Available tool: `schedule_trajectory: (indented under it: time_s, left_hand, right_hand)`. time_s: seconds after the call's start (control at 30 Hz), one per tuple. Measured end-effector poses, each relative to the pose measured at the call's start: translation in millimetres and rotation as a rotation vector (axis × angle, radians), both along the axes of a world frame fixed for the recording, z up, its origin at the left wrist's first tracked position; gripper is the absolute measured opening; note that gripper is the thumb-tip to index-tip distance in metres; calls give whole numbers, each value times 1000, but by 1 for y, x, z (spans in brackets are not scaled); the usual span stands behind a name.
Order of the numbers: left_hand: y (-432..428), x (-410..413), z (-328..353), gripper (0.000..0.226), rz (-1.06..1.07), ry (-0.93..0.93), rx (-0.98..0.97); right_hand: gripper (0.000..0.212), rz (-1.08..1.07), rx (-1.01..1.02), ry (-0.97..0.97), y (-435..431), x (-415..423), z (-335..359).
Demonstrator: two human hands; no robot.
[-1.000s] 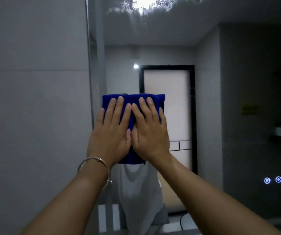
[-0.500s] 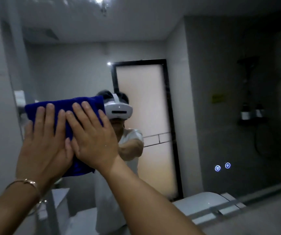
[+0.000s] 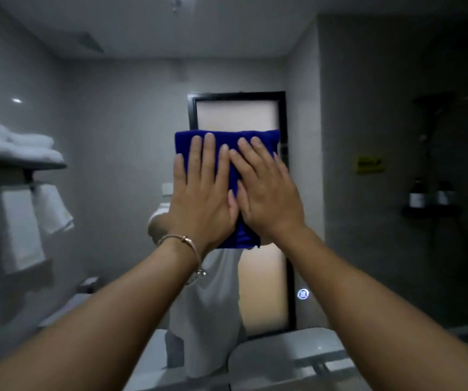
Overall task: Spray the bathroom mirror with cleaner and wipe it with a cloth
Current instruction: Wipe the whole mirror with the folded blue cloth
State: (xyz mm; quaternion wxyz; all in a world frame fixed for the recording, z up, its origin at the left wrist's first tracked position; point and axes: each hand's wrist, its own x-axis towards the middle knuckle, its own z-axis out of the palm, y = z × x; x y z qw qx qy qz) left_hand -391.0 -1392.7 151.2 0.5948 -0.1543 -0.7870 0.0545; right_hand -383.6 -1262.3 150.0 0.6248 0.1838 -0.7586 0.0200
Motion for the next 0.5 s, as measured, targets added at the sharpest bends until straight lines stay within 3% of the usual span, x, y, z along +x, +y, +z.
schedule_trajectory:
  time_s: [0.3,0.5]
  left_hand:
    - [135,1,-2,64,-55,65,-148]
    - [165,4,-7,63,-62,27,-198]
  right_hand:
    - [50,-25,-163,54,132,1,-21]
    - [50,-56,-213,42,163,1,-32]
